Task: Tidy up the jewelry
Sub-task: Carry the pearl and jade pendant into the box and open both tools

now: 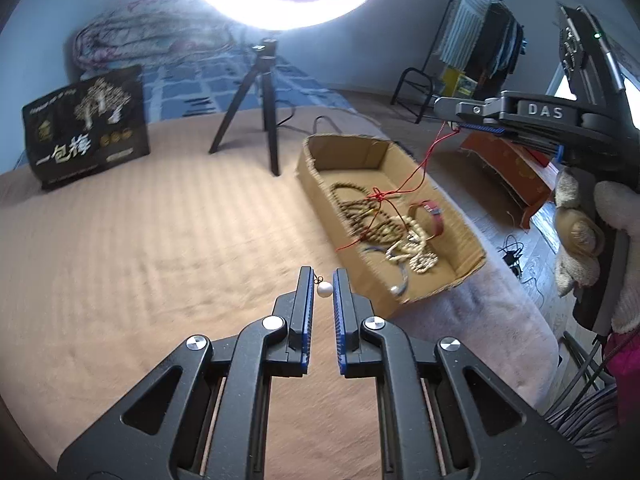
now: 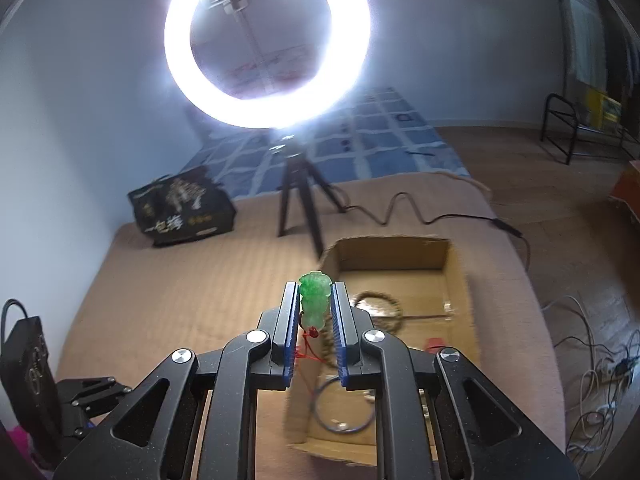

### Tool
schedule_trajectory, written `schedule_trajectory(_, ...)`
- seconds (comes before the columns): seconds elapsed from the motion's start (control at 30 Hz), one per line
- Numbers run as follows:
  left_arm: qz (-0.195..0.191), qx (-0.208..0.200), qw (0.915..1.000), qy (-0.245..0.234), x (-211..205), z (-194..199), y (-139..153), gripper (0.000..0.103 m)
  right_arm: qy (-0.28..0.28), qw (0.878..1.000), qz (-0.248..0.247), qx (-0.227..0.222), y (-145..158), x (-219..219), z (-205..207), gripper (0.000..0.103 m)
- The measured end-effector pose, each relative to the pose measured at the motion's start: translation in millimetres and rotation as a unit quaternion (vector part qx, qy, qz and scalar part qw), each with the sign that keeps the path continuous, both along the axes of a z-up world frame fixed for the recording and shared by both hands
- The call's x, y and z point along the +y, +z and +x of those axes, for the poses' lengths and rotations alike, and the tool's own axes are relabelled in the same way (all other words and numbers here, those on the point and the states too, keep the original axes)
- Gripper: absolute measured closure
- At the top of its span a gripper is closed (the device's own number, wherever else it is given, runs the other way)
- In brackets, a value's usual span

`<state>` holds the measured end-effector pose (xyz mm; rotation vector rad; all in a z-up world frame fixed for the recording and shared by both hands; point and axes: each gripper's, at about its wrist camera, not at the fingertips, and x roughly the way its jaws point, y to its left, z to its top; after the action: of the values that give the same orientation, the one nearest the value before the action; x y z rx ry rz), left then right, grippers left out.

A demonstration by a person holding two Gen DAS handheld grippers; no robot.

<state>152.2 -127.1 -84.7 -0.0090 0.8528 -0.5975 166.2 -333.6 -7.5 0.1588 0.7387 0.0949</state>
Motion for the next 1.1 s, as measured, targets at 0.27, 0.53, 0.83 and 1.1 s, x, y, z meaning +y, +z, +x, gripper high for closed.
schedule_trajectory(0.27,-0.008,-0.010,0.9996,-0.027,-41,0,6,0.095,-0.028,1.000,-0.003,-0.008,4,-30,-4,0.089)
schedule_trajectory(0.53,-0.012,-0.006,0.9988,-0.048,-74,6,0,0.095,-0.040,0.999,-0.010,-0.005,1,-45,6,0.089)
schedule_trajectory(0.83,-0.020,0.000,0.9990,-0.040,-93,25,-9,0.095,-0.052,0.999,-0.001,0.001,-8,-60,25,0.089)
schedule_trajectory(1.1,-0.010,0.004,0.9989,-0.046,-106,33,-21,0.095,-0.051,0.999,-0.013,0.014,-20,-63,40,0.089)
